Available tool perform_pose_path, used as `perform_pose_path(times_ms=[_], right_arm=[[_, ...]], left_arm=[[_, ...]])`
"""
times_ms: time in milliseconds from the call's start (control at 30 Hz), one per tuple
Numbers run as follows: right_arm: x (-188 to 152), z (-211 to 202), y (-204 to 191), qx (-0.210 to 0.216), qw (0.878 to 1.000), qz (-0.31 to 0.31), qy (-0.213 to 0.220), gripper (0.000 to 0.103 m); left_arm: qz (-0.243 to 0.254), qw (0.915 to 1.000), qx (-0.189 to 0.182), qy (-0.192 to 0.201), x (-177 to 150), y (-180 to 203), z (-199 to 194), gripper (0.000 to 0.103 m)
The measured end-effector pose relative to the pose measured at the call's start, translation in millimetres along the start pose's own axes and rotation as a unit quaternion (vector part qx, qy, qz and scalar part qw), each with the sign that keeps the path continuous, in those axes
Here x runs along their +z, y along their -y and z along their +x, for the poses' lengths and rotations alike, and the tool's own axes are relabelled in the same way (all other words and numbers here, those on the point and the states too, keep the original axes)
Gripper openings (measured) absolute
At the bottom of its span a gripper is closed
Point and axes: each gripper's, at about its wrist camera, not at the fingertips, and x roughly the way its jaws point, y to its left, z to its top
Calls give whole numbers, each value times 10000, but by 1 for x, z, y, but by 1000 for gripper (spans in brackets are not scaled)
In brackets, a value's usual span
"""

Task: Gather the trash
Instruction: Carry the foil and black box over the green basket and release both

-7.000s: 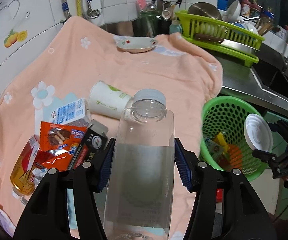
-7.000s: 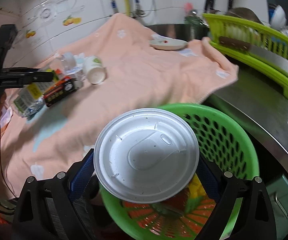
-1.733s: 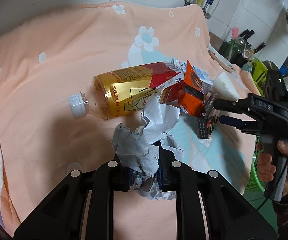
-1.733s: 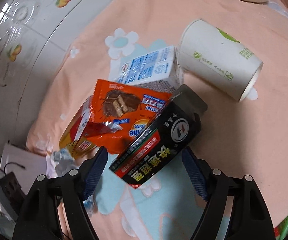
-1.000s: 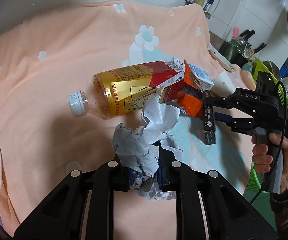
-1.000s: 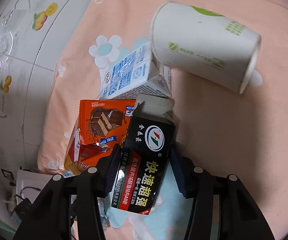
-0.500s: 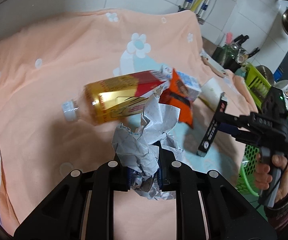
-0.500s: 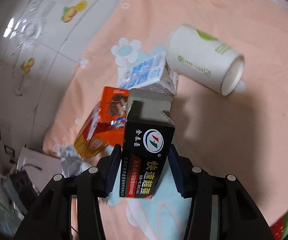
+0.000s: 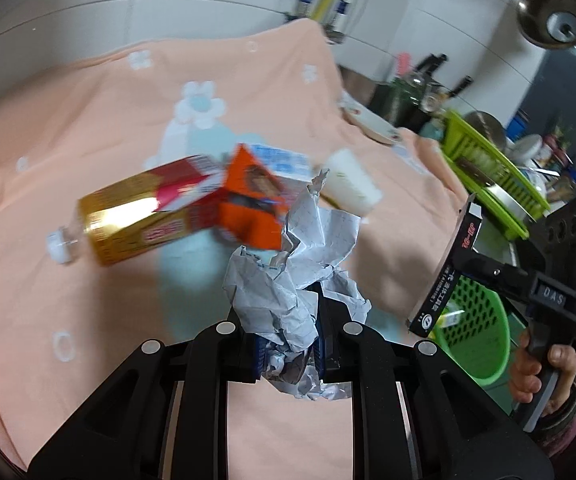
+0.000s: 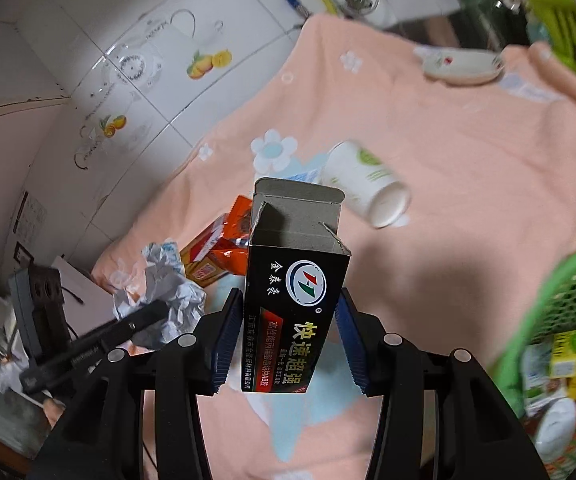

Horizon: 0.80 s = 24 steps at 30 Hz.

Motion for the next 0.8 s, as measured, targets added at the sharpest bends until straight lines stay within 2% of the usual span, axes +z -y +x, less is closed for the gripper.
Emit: perform_pose_path(times_ms=[233,300,567,800], right_arm=[[-19,-55,26,-486,9981,-167,343,46],[-25,-72,36,-740,9959,-224,462,46],[-48,-127,79,-1710,9814,-415,764,46],[-65,-147,118,-2301,9698,-296,752,47]], left_arm=[[401,9984,-406,-66,1,59,13,17],[515,9971,-554,-105,1,78,20,17],[953,9899,-988,-338,-9,147,46,17],[1229,9832,-1227,-566,-18,193,68,17]])
